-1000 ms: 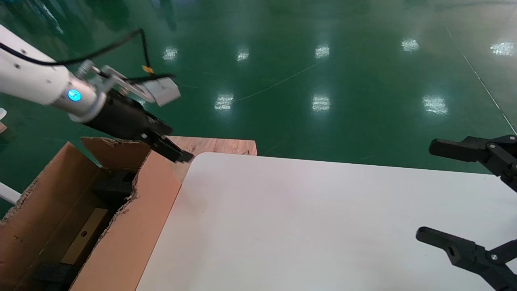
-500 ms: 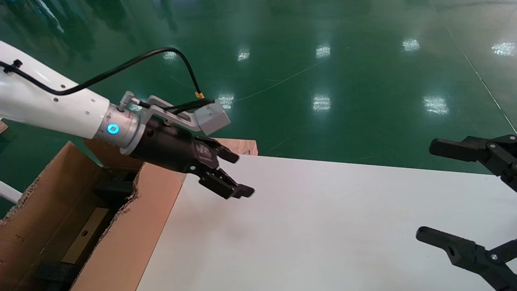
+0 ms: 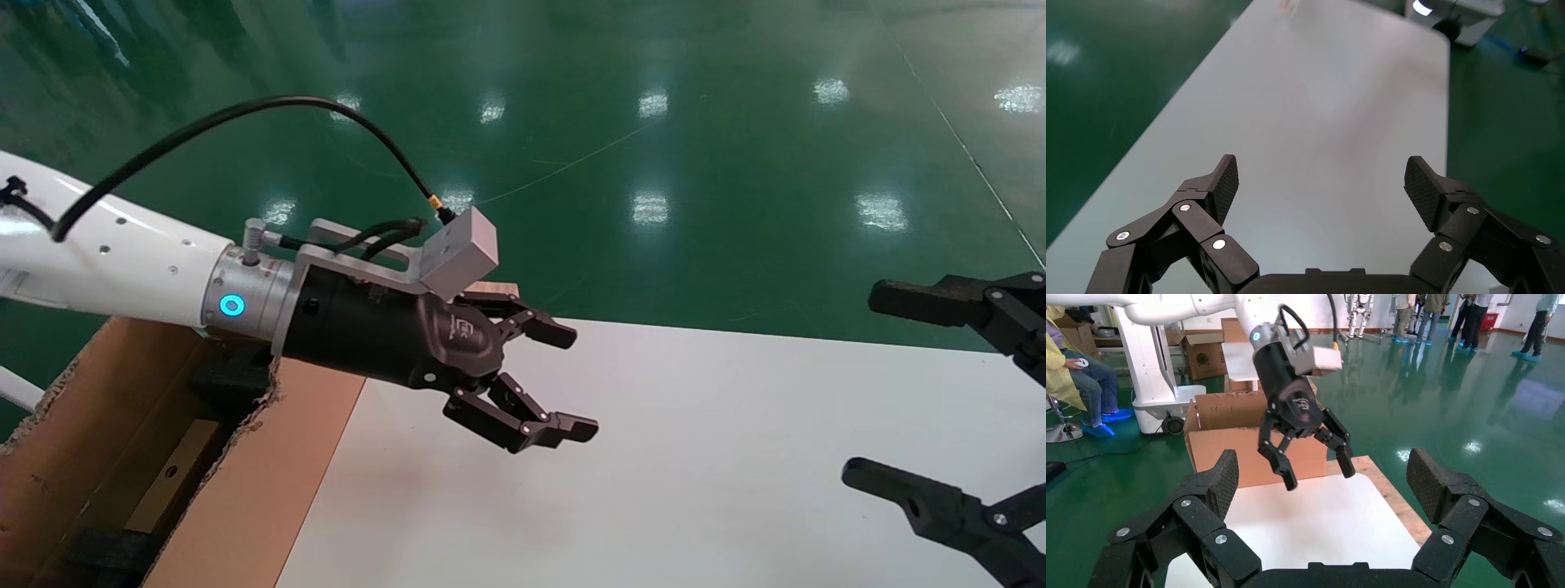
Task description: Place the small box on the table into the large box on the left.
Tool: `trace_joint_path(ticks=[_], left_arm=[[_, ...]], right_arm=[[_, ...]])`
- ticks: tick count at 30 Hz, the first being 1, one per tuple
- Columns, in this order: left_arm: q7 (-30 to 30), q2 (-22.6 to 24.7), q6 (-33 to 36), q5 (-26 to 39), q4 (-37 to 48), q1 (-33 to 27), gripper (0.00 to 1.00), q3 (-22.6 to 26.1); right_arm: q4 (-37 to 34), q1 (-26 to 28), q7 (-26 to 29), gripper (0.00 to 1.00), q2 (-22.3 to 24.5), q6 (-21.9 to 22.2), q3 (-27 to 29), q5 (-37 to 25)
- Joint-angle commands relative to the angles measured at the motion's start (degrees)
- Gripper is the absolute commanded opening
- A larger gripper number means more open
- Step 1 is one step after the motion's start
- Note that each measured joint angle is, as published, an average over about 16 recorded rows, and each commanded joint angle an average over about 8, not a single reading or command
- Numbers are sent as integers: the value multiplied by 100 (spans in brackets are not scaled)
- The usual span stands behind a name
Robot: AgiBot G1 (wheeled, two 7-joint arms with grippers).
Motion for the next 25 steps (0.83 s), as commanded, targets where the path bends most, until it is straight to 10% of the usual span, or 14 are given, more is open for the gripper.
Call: trace_joint_path(ticks=[1, 25], left_arm=[[136, -13, 65, -97, -79, 234, 100, -323], [1622, -153, 770, -1157, -940, 2787, 100, -3846]], right_arm=[[0, 0, 0, 100, 0, 0, 0, 0], [0, 0, 0, 100, 0, 0, 0, 1]])
